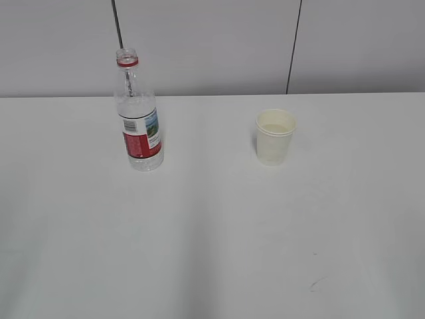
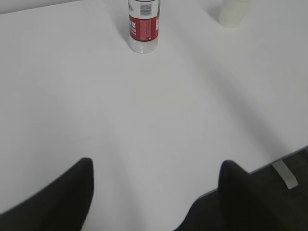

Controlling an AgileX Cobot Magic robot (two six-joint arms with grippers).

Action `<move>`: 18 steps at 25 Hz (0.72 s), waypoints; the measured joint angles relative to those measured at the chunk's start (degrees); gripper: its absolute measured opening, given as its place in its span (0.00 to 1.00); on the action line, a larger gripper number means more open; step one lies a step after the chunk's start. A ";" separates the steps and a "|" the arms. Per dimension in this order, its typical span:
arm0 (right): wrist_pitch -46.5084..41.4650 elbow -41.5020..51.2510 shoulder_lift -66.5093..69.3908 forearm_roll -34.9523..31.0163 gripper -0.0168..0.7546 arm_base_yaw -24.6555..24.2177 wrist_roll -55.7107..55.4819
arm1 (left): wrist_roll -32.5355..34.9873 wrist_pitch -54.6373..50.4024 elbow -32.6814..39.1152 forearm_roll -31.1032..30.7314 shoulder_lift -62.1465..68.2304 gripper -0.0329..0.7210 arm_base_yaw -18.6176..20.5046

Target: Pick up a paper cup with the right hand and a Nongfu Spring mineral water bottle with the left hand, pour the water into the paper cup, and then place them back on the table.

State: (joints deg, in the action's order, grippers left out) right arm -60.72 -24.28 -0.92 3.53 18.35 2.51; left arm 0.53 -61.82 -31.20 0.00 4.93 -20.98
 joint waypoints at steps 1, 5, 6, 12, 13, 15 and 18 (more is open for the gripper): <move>0.00 0.00 0.00 0.00 0.78 0.00 0.00 | 0.00 0.00 0.00 0.00 0.00 0.68 0.00; 0.08 0.00 0.00 0.00 0.78 0.00 0.00 | 0.00 0.00 0.00 0.00 0.00 0.68 0.00; 0.08 0.00 0.00 0.00 0.78 -0.43 0.00 | 0.00 0.00 0.00 0.00 0.00 0.68 0.24; 0.08 0.00 0.00 0.00 0.78 -10.69 0.00 | 0.00 0.00 0.00 0.00 0.00 0.66 9.36; 0.08 0.00 0.00 0.00 0.78 -13.30 0.00 | 0.00 0.00 0.00 0.00 0.00 0.66 11.08; 0.08 0.00 0.00 0.00 0.78 -17.20 0.00 | 0.00 0.00 0.00 0.00 0.00 0.66 13.47; 0.12 0.00 0.00 0.00 0.78 -20.22 0.00 | 0.00 0.13 0.00 0.00 -0.49 0.66 15.88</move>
State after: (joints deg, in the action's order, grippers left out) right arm -60.60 -24.28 -0.92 3.53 -1.87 2.51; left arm 0.53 -61.69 -31.20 0.00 4.44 -5.10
